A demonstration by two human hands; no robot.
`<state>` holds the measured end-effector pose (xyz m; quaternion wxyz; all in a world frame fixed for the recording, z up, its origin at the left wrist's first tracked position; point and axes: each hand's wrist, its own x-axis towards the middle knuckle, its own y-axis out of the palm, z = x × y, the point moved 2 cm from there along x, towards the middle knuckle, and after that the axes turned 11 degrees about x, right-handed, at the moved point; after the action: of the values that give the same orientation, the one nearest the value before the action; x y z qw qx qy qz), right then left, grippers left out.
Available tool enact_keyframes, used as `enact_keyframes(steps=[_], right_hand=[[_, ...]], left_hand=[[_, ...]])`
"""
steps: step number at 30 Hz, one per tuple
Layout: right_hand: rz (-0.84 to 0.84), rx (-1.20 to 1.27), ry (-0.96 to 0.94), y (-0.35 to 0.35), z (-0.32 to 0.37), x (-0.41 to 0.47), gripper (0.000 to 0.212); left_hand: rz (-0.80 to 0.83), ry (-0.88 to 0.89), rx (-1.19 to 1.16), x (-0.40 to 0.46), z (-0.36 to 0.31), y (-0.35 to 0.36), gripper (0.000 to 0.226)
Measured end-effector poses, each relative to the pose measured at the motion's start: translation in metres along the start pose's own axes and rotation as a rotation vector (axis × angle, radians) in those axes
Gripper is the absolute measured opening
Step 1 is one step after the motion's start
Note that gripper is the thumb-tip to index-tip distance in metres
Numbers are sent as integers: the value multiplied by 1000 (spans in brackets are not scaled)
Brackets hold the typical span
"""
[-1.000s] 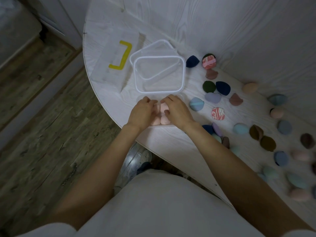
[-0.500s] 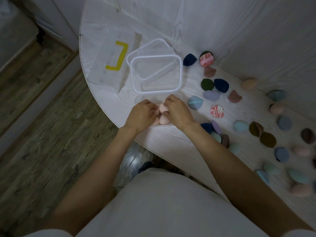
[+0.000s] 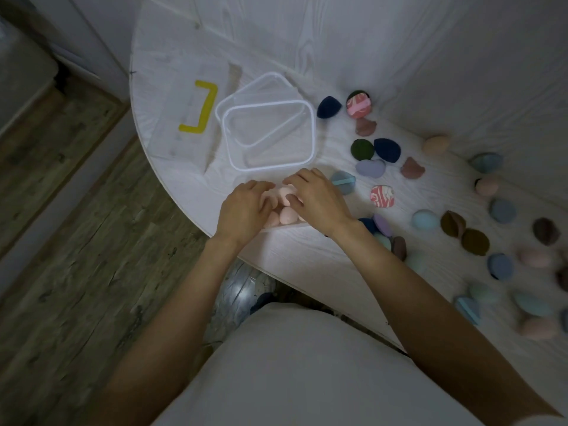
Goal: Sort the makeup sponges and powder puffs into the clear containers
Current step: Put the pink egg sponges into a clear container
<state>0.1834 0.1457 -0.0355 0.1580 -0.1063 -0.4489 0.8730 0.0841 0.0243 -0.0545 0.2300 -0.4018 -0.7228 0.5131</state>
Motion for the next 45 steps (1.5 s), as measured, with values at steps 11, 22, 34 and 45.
enact_keyframes(steps=[11, 22, 34, 45], right_hand=[[-483, 41, 352, -97, -95, -181, 24], [-625, 80, 903, -154, -261, -318, 59], [-523, 81, 816, -142, -305, -319, 37], [-495, 417, 515, -98, -159, -213, 41]], left_hand=[[-87, 722, -90, 15, -171, 17, 30], [376, 479, -63, 107, -372, 142, 49], [390, 126, -123, 138, -407, 187, 44], [118, 5, -649, 9, -214, 64, 41]])
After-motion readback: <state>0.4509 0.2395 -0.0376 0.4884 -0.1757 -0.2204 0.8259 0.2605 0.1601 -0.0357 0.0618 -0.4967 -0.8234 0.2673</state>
